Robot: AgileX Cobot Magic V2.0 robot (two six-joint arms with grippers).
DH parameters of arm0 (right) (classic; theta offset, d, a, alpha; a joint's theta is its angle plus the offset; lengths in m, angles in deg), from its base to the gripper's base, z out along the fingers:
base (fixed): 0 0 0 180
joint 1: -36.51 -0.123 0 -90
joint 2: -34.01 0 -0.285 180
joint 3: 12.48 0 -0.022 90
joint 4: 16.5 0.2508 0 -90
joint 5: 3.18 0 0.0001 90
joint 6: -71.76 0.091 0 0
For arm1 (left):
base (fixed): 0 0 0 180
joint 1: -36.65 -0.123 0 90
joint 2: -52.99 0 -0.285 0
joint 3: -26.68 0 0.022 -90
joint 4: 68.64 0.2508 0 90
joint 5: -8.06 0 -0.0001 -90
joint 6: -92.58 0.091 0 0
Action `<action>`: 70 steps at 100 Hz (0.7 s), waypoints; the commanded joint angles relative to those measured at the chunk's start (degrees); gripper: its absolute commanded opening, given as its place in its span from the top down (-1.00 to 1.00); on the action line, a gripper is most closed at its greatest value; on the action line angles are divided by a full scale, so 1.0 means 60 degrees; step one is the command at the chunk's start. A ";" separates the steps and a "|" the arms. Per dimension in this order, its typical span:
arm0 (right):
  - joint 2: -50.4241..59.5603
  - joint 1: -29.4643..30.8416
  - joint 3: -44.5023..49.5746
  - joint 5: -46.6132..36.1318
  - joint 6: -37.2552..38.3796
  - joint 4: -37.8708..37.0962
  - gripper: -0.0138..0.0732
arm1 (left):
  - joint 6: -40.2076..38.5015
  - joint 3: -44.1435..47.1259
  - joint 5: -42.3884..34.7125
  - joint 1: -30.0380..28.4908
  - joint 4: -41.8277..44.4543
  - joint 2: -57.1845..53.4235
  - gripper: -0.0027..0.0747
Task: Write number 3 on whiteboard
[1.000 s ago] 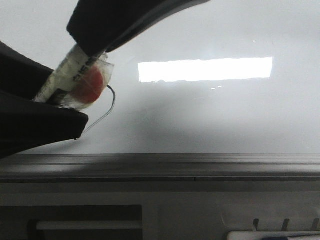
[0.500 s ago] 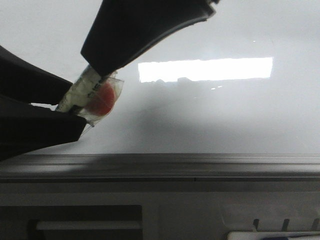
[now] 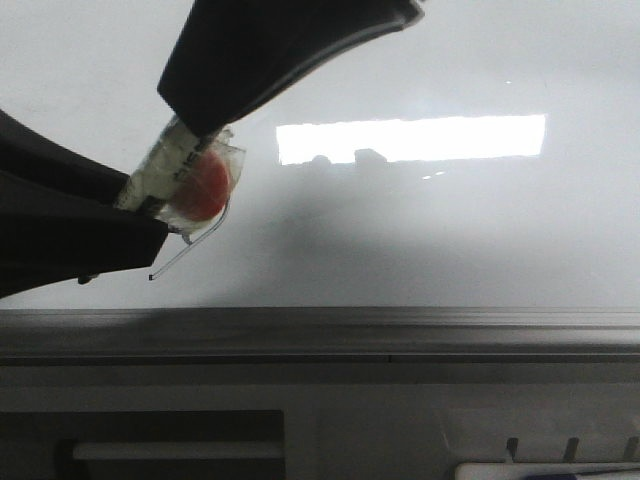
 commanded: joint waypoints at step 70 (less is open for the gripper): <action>0.1798 0.1254 -0.0292 -0.2788 0.0004 0.0235 -0.57 | -0.0196 -0.0304 0.0917 -0.0441 -1.1064 0.0454 0.99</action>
